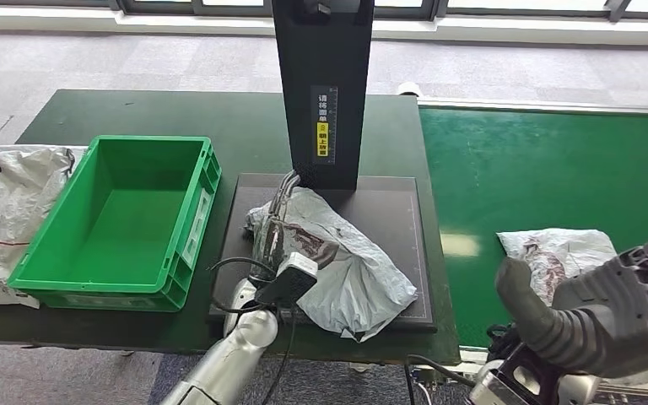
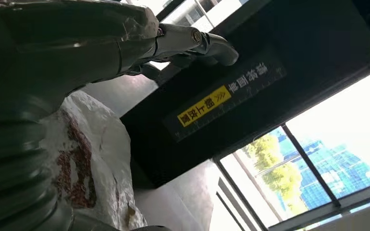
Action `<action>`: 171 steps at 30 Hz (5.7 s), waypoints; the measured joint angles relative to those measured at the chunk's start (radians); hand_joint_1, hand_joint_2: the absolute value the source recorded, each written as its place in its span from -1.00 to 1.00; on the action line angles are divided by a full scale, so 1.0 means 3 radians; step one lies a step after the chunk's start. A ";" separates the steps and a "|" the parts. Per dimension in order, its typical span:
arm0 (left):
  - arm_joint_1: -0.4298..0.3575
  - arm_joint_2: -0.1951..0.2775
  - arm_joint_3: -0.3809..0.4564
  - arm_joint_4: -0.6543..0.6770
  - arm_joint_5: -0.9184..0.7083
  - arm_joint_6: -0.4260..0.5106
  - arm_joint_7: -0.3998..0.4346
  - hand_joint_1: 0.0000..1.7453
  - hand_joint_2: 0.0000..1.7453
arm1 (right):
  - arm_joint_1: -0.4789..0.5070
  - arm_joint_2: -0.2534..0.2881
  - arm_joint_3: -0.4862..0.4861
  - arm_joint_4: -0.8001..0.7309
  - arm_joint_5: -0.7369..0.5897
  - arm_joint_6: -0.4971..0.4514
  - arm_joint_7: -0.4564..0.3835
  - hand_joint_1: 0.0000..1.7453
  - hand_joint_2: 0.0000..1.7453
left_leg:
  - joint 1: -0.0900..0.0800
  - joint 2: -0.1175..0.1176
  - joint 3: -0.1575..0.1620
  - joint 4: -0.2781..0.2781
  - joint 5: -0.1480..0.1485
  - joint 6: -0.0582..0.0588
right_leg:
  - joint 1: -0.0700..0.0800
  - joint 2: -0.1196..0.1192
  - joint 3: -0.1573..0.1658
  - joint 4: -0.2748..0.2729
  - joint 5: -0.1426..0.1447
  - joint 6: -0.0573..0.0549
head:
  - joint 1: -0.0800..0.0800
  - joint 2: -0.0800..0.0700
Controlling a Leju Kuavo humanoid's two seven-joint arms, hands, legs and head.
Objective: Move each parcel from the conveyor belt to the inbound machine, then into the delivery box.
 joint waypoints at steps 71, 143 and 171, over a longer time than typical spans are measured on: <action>0.0004 -0.0010 -0.0094 -0.1253 -0.3345 0.0529 0.1360 1.00 1.00 | 0.0139 -0.0012 -0.0075 -0.0009 -0.0182 0.0004 0.0002 -1.00 1.00 | 0.0001 0.0001 -0.0006 -0.0002 -0.0002 -0.0001 | 0.0004 0.0001 -0.0005 0.0000 -0.0003 0.0000 | 0.0001 0.0000; -0.0696 0.0787 0.1983 0.0118 -0.3427 0.0500 0.2743 0.00 1.00 | 0.0197 -0.0012 -0.0036 0.0086 -0.0118 0.0010 0.0001 -1.00 1.00 | 0.0008 -0.0002 -0.0009 -0.0002 0.0005 -0.0007 | 0.0007 0.0000 -0.0006 0.0001 -0.0001 -0.0008 | 0.0000 0.0000; -0.0603 0.0211 0.3302 -0.1360 -0.1659 0.0517 -0.0243 -1.00 0.50 | 0.0190 -0.0011 -0.0099 0.0411 0.0278 0.0010 0.0254 -1.00 1.00 | 0.0008 -0.0001 -0.0006 -0.0003 0.0004 -0.0009 | 0.0009 0.0001 -0.0006 0.0001 -0.0001 -0.0008 | 0.0001 0.0000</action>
